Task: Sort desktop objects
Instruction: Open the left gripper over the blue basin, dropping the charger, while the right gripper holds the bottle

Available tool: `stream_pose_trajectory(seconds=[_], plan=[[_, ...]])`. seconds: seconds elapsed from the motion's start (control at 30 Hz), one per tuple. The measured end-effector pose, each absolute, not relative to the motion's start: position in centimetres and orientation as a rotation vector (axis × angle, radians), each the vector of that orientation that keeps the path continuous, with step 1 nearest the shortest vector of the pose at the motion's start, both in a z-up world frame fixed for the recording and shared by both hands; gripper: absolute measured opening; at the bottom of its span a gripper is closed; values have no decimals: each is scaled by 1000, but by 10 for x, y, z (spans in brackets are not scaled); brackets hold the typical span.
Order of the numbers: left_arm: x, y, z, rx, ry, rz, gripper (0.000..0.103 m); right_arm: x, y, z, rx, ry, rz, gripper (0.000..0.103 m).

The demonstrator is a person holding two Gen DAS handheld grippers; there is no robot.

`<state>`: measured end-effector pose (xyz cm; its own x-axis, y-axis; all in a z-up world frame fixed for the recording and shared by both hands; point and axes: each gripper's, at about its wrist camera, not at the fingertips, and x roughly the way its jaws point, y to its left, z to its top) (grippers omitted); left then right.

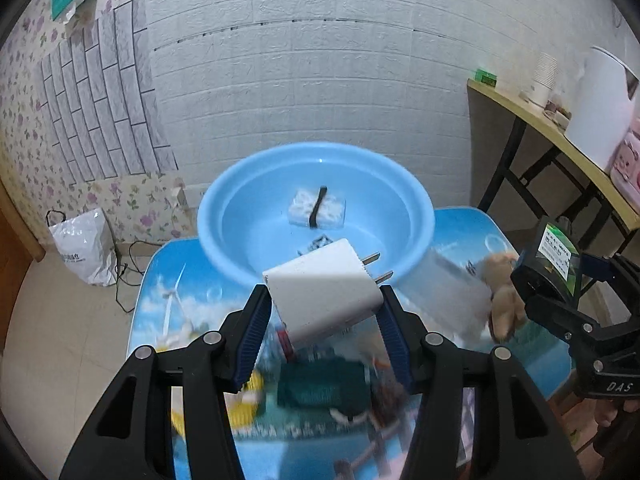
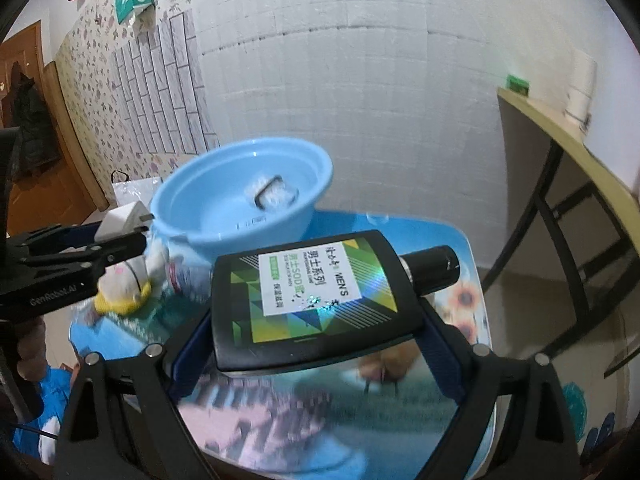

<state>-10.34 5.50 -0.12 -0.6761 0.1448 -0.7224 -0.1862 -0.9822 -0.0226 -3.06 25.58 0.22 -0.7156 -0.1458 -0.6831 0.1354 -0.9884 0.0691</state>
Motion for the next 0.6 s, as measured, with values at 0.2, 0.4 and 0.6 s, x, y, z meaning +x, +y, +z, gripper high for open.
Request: stream_pose_trajectory(seconds=[0.2,0.4,0.6], plan=[[-145,60,-7,-1197,109,2694,53,-70,243,6,1101,13,-2749,93],[-181,61,-23,-1251,108,2662,53,-102,230,5,1103,48,-2722,93],[-201,67,-44,-1313,167,2632,53,-129,220,-6,1133,84,-2701,93]])
